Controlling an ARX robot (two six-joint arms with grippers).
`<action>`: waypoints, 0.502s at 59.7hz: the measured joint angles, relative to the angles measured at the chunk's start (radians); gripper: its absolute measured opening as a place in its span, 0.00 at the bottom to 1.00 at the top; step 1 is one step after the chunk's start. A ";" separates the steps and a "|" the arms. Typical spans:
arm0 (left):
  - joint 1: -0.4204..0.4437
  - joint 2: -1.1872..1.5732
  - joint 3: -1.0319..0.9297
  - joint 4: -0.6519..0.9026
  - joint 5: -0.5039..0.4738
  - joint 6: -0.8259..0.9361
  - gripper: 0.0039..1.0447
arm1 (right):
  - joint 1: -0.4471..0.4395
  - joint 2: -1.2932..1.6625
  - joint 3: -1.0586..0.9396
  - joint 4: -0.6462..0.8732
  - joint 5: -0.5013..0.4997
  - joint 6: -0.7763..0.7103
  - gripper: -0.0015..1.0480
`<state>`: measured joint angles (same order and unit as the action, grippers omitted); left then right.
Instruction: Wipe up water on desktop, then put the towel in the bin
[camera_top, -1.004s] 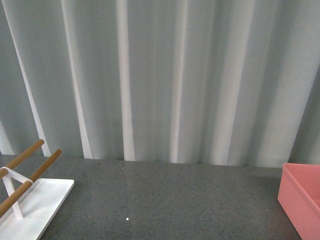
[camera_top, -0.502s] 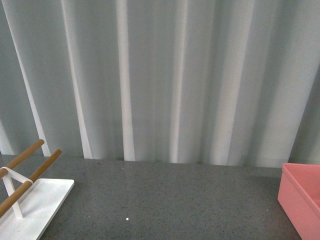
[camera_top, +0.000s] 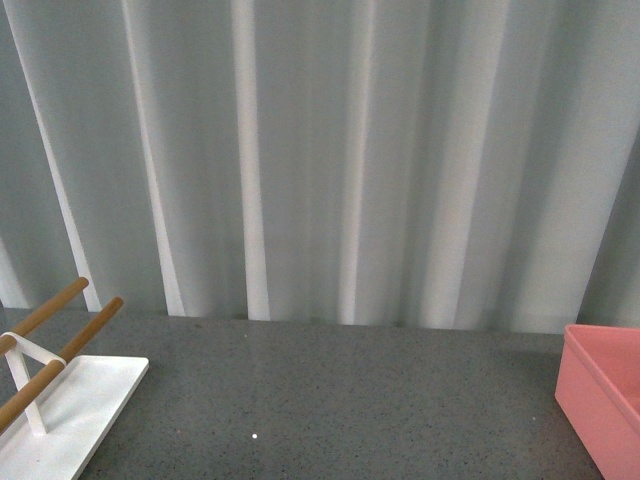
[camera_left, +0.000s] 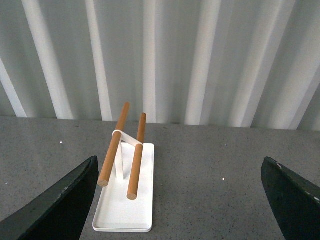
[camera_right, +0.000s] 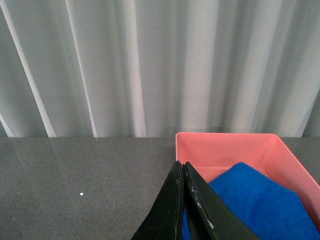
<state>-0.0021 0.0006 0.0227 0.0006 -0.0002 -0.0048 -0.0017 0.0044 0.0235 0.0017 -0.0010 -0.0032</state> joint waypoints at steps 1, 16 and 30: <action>0.000 0.000 0.000 0.000 0.000 0.000 0.94 | 0.000 0.000 0.000 0.000 0.000 0.000 0.03; 0.000 0.001 0.000 0.000 0.000 0.000 0.94 | 0.000 0.000 0.000 0.000 0.000 0.000 0.28; 0.000 0.001 0.000 0.000 0.000 0.000 0.94 | 0.000 0.000 0.000 0.000 0.000 0.000 0.70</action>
<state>-0.0021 0.0013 0.0227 0.0006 -0.0002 -0.0048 -0.0017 0.0044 0.0235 0.0013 -0.0010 -0.0032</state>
